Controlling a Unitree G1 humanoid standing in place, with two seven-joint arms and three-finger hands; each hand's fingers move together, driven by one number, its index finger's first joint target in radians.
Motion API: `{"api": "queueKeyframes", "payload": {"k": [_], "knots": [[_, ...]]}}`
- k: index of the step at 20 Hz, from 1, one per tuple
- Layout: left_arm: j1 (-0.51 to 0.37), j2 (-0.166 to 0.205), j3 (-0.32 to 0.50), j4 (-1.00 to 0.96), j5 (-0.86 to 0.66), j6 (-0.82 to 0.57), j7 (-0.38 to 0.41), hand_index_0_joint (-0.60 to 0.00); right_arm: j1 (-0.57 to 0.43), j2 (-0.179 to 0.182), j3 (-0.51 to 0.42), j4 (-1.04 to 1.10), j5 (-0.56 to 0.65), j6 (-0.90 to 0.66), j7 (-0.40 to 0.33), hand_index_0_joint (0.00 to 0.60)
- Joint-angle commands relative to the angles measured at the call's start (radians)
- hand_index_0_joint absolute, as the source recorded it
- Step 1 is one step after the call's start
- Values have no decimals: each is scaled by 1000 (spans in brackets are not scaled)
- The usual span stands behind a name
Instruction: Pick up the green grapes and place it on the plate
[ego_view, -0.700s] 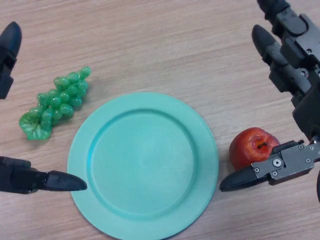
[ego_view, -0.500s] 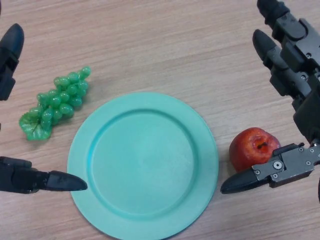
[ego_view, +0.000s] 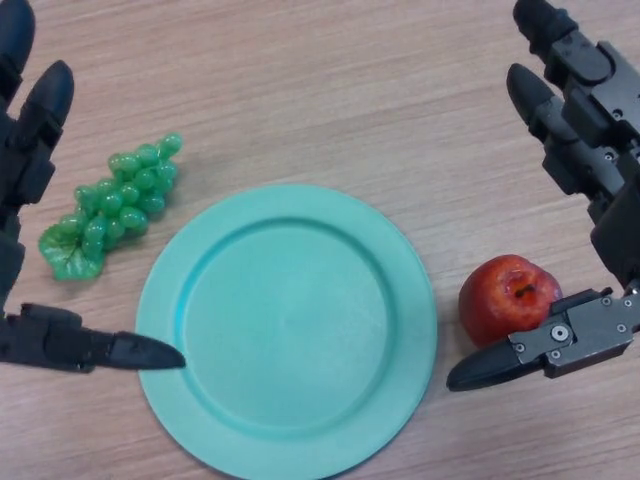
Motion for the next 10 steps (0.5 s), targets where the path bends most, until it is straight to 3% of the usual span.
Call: {"api": "queueKeyframes", "payload": {"k": [1,5,10], "knots": [[-57,71,42,32,72,-153,23,0,-11,-24,-51,-55,13,-169,-31,0],[-148,136,15,225,196,-201,38,0,-14,-28,-54,-55,19,-163,-36,0],[-270,214,-20,502,322,-270,86,0,0,-61,-91,-55,80,-186,-68,0]]}}
